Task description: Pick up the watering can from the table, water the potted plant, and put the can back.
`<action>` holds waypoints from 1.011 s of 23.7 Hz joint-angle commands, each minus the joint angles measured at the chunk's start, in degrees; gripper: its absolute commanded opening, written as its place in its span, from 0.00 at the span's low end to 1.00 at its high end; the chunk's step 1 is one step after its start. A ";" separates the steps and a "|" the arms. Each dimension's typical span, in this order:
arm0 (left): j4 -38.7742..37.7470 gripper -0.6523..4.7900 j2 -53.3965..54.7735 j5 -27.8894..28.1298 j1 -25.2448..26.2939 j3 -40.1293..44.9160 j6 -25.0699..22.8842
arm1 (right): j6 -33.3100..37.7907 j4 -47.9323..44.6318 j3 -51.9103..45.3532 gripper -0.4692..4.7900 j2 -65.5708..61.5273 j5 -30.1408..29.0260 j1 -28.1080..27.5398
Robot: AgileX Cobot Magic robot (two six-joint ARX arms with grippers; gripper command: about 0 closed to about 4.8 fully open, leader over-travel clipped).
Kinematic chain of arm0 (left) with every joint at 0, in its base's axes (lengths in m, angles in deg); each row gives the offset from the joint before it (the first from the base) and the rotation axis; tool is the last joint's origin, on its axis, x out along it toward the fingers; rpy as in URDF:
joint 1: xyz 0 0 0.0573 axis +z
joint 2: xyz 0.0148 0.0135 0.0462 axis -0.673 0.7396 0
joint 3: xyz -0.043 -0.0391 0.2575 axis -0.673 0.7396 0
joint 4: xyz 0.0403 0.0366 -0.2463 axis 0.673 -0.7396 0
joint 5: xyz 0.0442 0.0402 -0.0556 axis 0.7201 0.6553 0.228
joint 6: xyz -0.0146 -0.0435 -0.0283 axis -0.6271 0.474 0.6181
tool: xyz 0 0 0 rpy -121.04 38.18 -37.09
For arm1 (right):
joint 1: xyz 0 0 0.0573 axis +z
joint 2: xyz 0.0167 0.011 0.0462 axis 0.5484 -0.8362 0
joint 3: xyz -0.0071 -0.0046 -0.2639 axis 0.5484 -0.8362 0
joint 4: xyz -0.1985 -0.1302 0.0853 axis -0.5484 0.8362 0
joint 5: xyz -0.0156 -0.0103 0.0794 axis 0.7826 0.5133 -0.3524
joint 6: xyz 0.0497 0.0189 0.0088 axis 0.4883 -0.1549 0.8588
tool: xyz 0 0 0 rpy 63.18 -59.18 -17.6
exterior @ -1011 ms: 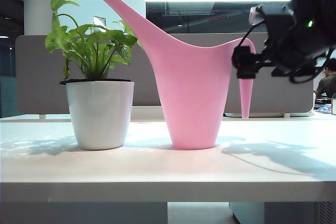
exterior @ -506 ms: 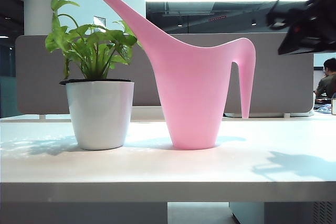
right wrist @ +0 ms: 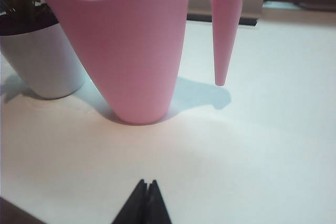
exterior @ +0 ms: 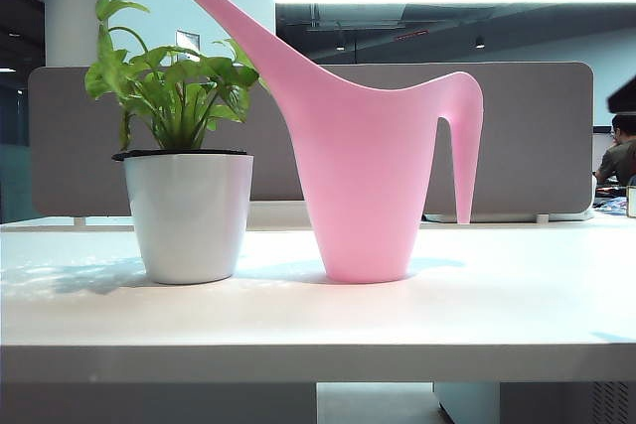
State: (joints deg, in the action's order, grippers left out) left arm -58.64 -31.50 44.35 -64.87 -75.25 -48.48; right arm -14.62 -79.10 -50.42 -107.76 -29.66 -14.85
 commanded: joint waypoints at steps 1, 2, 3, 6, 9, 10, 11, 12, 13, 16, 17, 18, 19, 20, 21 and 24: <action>0.48 0.13 -0.04 -0.04 -0.02 -0.11 -0.26 | 0.15 -0.09 -2.99 0.08 6.40 -0.11 -0.92; 0.48 0.13 -0.07 -0.07 -0.02 -0.13 -0.26 | 0.15 0.33 -3.48 0.08 7.61 -0.09 -1.29; 0.50 0.13 -0.07 -0.04 -0.02 -0.13 -0.26 | 0.15 1.29 -3.93 0.08 8.98 -0.13 -1.90; 0.50 0.13 -0.07 -0.04 -0.02 -0.13 -0.26 | 0.15 5.01 -4.94 0.08 11.69 -0.11 -3.30; 0.48 0.13 -0.07 -0.04 -0.02 -0.13 -0.26 | 0.11 12.48 -7.37 0.08 15.21 -0.07 -7.02; 0.50 0.13 -0.07 -0.04 -0.02 -0.13 -0.26 | 0.11 12.57 -7.43 0.08 15.34 0.20 -7.76; 0.48 0.13 -0.07 -0.04 -0.02 -0.11 -0.26 | 0.09 11.74 -7.41 0.08 15.78 0.31 -8.63; 0.46 0.13 -0.13 -0.04 -0.02 -0.11 -0.26 | 0.11 11.30 -7.43 0.08 16.24 0.28 -9.35; 0.52 0.13 -0.11 -0.04 -0.02 -0.13 -0.26 | 0.11 11.32 -7.43 0.08 16.92 0.07 -10.01; 0.55 0.13 -0.13 -0.02 -0.02 -0.13 -0.26 | 0.09 10.78 -7.45 0.08 19.65 0.11 -13.25; 0.42 0.13 -0.11 -0.02 -0.02 -0.11 -0.26 | 0.09 10.64 -7.45 0.08 19.58 0.11 -13.84; 0.50 0.13 -0.15 -0.07 -0.02 -0.11 -0.26 | 0.09 10.75 -7.52 0.08 19.61 0.09 -14.69; 0.46 0.13 -0.15 -0.07 -0.02 -0.11 -0.26 | 0.09 10.64 -7.72 0.08 19.61 0.09 -15.08; 0.48 0.13 -0.15 -0.07 -0.02 -0.11 -0.26 | 0.09 11.30 -7.78 0.08 19.61 0.15 -15.34; 0.48 0.13 -0.15 -0.02 -0.02 -0.11 -0.26 | 0.09 11.34 -7.78 0.08 19.61 0.13 -15.32; 0.48 0.13 -0.13 -0.02 -0.02 -0.11 -0.26 | 0.09 11.19 -7.76 0.08 19.61 0.09 -15.10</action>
State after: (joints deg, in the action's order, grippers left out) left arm -58.66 -31.50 44.35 -64.87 -75.25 -48.48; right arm -14.58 -67.18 -57.83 -88.24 -29.50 -29.99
